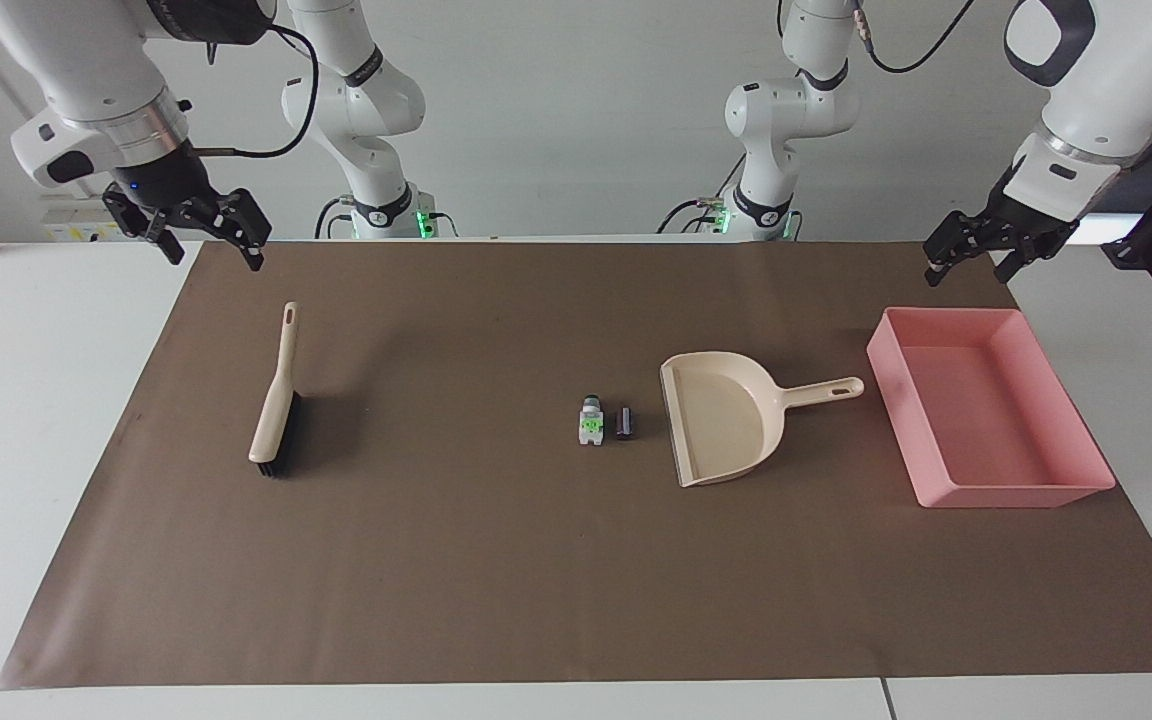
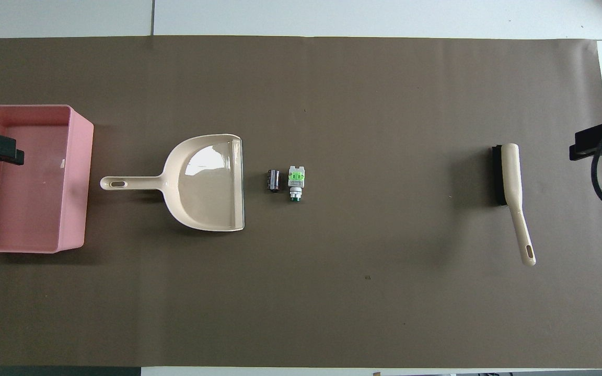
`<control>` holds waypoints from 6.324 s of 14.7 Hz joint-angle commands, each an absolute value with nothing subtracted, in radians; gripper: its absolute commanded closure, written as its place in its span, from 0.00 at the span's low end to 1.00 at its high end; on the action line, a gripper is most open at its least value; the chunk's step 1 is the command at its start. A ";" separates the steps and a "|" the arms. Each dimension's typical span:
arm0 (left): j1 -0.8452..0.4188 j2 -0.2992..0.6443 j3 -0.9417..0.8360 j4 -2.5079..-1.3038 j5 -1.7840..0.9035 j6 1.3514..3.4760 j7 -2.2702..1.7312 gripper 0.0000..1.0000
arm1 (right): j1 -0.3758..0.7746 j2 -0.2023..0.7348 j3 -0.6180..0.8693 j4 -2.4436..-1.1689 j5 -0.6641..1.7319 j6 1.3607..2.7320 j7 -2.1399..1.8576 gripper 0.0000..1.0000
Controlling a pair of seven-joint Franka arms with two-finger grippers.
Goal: Clean e-waste and dump in bin
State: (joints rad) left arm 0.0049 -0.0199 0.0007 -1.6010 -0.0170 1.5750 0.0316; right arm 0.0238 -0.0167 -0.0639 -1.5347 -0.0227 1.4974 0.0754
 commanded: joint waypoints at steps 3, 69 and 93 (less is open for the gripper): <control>0.003 -0.037 0.006 -1.617 -0.012 1.583 0.025 0.01 | 0.015 -0.035 -0.063 -1.560 -0.014 1.511 0.054 0.01; -0.290 0.057 0.003 -2.082 0.259 2.146 1.106 1.00 | 0.107 -0.077 -0.058 -2.212 -0.020 1.988 0.053 1.00; -0.448 0.209 0.003 -1.968 0.416 2.074 1.109 1.00 | 0.762 0.311 -0.049 -1.867 -0.066 1.957 0.676 1.00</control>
